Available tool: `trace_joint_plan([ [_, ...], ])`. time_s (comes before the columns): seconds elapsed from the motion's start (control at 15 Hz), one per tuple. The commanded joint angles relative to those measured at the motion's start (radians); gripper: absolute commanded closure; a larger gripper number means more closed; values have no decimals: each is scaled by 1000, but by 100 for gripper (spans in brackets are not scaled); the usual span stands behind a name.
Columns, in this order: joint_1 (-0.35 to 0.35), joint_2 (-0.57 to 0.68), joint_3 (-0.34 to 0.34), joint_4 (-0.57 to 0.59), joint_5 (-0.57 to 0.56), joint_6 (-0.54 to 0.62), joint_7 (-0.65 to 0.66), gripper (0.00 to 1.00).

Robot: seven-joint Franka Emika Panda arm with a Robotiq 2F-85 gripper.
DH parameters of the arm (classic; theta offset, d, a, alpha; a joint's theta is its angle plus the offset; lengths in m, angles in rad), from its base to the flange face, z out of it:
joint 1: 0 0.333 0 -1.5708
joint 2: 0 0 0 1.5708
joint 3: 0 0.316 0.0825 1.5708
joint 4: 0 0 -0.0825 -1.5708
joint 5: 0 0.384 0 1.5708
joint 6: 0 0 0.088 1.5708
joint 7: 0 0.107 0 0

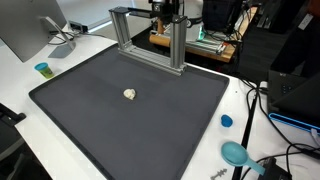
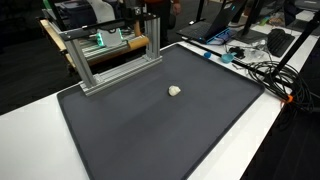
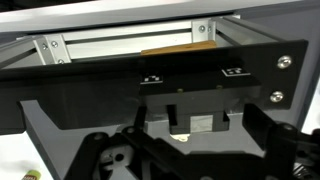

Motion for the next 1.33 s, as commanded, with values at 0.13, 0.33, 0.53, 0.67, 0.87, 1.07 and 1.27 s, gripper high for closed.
trace_joint_plan([
  [0.13,20,-18,-14,-20,-3,-16,-31,6],
  [0.33,13,-22,0,-19,-18,-43,-15,10],
  [0.53,7,-31,11,-21,-25,-56,6,43],
  [0.67,10,-33,13,-24,-25,-54,11,58],
  [0.87,15,-31,26,-22,-25,-44,27,73],
  [1.07,15,-25,32,-17,-24,-38,37,73],
  [1.27,19,-19,34,-10,-21,-51,35,73],
])
